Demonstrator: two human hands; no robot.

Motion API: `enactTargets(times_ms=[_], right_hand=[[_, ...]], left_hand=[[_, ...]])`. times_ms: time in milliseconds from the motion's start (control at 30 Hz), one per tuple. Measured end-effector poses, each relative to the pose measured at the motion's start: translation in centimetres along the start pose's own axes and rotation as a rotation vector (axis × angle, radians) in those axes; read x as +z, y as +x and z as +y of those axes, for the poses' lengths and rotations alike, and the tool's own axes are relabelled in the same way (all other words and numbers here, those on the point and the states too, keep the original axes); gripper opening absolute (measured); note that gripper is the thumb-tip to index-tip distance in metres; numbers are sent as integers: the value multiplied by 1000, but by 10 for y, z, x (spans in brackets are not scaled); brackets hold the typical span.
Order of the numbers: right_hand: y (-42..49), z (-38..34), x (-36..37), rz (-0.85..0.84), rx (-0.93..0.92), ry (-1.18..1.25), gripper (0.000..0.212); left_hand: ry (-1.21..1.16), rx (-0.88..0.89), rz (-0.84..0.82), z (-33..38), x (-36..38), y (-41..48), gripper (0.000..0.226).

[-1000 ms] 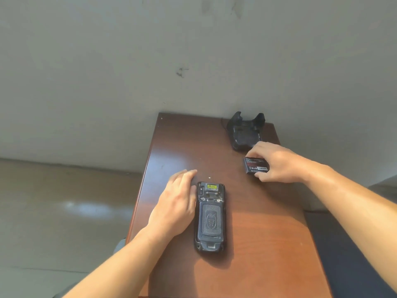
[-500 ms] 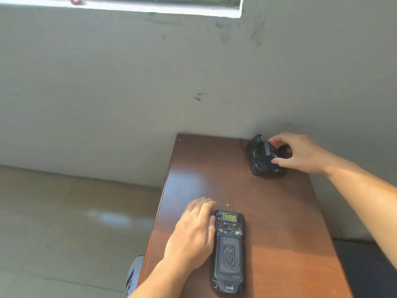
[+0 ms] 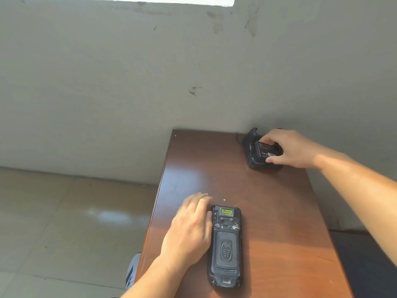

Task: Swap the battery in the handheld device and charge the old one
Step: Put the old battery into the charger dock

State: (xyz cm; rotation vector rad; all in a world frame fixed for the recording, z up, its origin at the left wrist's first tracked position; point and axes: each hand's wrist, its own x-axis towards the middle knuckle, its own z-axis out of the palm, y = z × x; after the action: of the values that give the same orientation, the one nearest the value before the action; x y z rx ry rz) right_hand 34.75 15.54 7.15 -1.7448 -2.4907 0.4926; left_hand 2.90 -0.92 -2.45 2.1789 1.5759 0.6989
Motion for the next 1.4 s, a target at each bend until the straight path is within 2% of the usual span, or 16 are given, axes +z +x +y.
enactTargets(times_ms=[433, 700, 933, 1400], right_hand=[[5, 1, 10, -69, 21, -260, 54], [2, -7, 14, -39, 43, -251, 51], [1, -24, 3, -51, 103, -373, 52], [-22, -35, 21, 9, 140, -255, 63]], left_hand=[[0, 4, 9, -2, 1, 1, 22], [7, 4, -4, -2, 0, 1, 21], [-1, 4, -3, -1, 0, 0, 24], [1, 11, -8, -2, 2, 4, 23]])
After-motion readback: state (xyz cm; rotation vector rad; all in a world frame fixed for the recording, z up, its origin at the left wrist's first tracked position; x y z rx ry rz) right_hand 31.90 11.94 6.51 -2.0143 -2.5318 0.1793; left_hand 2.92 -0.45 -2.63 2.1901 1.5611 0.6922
